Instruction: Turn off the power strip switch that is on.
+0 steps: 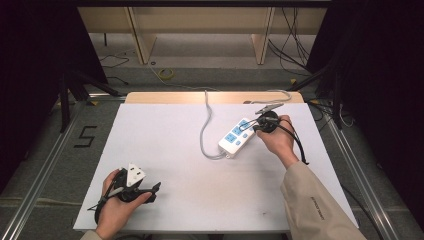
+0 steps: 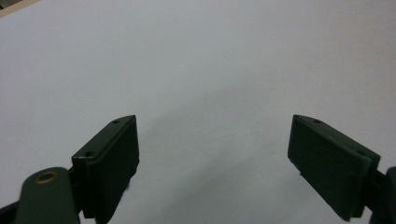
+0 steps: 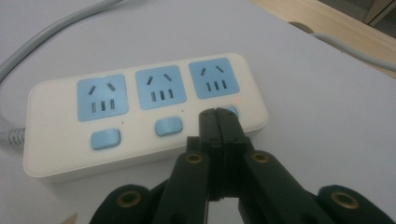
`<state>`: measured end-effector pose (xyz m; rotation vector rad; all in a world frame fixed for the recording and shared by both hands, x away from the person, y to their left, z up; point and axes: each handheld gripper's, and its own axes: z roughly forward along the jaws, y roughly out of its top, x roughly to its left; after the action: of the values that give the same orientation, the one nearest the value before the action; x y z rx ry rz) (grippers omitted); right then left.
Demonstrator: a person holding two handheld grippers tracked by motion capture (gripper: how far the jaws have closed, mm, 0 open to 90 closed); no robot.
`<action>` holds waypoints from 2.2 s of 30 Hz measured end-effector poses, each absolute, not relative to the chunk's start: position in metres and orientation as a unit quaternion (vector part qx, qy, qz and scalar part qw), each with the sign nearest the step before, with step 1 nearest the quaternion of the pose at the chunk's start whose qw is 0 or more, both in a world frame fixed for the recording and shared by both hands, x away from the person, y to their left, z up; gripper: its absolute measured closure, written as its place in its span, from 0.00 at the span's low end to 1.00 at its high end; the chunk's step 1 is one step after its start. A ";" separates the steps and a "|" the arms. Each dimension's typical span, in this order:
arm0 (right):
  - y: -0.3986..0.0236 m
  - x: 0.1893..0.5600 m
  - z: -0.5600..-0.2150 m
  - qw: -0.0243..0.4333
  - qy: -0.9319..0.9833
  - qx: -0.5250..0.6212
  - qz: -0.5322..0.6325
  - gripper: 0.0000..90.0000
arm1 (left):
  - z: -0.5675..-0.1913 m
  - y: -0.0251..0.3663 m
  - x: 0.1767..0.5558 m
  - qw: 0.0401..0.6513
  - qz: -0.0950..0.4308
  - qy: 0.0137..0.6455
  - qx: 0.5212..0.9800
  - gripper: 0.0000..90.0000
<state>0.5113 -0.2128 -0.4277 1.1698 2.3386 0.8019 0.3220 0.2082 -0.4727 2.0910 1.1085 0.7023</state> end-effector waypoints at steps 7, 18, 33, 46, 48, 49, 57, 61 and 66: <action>-0.212 0.516 -0.429 0.201 0.837 0.422 0.285 1.00 | -0.473 0.208 0.322 0.331 0.268 0.424 0.800 0.18; -0.216 0.522 -0.432 0.199 0.834 0.430 0.282 1.00 | -0.472 0.208 0.322 0.331 0.268 0.424 0.799 0.18; -0.210 0.530 -0.437 0.196 0.836 0.434 0.271 1.00 | -0.473 0.208 0.322 0.333 0.267 0.424 0.799 0.18; -0.207 0.539 -0.437 0.196 0.837 0.438 0.264 1.00 | -0.473 0.207 0.322 0.334 0.267 0.426 0.797 0.18; -0.208 0.540 -0.437 0.196 0.837 0.438 0.263 1.00 | -0.473 0.208 0.322 0.334 0.266 0.426 0.798 0.18; -0.207 0.540 -0.437 0.196 0.836 0.439 0.263 1.00 | -0.473 0.208 0.322 0.334 0.266 0.426 0.798 0.18; -0.205 0.544 -0.438 0.195 0.837 0.439 0.260 1.00 | -0.473 0.208 0.322 0.333 0.267 0.424 0.799 0.18; -0.205 0.546 -0.439 0.195 0.838 0.439 0.259 1.00 | -0.473 0.208 0.322 0.333 0.268 0.424 0.799 0.18; -0.203 0.547 -0.439 0.194 0.837 0.441 0.257 1.00 | -0.473 0.208 0.322 0.332 0.268 0.424 0.799 0.18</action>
<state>0.5472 -0.2034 -0.4386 1.2380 2.3485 0.7216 0.3220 0.2083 -0.4725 2.0868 1.1070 0.7003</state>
